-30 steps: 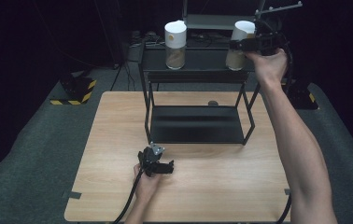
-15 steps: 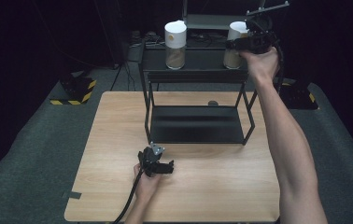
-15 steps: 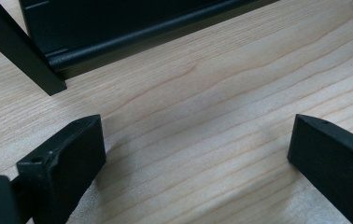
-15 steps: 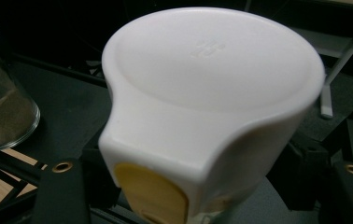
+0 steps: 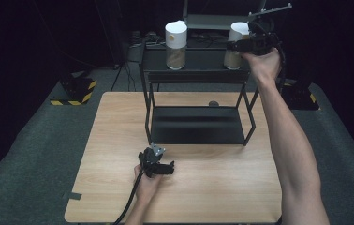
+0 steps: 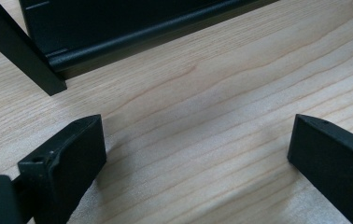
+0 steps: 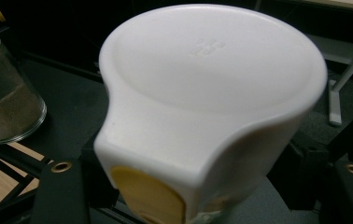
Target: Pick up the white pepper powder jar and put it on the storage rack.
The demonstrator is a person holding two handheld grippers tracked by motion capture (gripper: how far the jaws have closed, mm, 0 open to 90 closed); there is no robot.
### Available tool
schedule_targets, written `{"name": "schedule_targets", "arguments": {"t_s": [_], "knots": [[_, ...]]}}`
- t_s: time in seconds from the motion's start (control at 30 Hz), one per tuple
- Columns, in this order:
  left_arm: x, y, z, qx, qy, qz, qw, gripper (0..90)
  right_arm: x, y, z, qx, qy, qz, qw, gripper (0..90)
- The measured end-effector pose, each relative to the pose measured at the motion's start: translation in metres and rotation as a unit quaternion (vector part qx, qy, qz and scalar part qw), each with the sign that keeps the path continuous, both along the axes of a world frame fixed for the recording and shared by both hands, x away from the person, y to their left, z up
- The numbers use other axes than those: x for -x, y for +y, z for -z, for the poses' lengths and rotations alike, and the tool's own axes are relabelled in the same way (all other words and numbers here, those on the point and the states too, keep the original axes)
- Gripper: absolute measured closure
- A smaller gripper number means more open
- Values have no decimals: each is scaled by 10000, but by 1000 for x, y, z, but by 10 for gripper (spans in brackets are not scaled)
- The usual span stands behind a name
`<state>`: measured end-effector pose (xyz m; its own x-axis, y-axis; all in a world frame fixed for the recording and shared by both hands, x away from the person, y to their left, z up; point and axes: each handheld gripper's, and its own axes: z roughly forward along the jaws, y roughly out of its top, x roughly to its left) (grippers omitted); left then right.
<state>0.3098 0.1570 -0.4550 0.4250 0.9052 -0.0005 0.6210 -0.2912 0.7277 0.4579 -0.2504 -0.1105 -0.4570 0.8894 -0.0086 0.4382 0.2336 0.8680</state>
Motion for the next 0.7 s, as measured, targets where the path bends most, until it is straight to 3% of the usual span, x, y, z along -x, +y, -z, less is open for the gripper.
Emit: {"name": "schedule_targets", "arguments": {"t_s": [0.23, 0.47, 0.7], "knots": [[0, 0, 0, 2, 4, 9, 10000, 46, 3, -2, 5, -62, -74, -17, 10000, 286], [0, 0, 0, -3, 0, 14, 10000, 48, 9, -7, 6, -218, -131, 68, 9997, 123], [0, 0, 0, -5, -1, 13, 10000, 49, 20, -19, 12, -397, -220, -6, 9990, 99]]}}
